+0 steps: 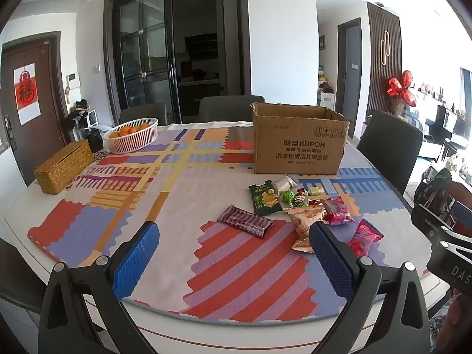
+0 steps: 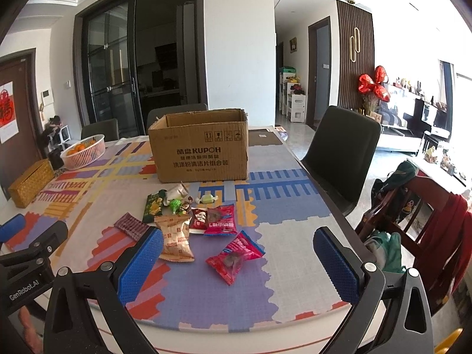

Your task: Organize snacks

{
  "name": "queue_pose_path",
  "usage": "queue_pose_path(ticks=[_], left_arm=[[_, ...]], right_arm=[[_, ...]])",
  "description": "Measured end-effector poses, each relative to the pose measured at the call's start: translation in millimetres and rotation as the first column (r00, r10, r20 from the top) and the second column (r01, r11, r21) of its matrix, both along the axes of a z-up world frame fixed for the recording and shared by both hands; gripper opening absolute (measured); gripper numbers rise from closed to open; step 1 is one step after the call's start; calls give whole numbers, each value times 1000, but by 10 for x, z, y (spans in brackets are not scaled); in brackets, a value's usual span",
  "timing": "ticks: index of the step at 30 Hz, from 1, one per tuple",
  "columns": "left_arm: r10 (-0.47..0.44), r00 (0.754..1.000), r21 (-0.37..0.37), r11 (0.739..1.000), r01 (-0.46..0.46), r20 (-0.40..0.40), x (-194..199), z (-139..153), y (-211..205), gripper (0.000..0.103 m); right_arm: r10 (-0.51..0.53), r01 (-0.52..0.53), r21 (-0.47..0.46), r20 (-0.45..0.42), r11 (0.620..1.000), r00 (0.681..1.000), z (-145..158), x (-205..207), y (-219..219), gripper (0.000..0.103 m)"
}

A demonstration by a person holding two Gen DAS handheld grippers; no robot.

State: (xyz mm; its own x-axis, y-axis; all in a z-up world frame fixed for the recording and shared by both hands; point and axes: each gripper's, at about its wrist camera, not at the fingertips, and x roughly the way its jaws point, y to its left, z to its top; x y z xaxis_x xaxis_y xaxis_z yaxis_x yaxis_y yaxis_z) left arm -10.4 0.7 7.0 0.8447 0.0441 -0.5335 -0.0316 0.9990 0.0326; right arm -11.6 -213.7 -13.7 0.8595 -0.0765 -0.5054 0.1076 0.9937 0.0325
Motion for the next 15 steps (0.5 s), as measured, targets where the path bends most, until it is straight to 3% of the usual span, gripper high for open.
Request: queue_pose_path(ticks=[15], left_arm=[[-7,1000,0,1000,8,6,-6,37,-13,103]], right_arm=[[2,-2,6,-1,1000,1000,3,3,7,103]])
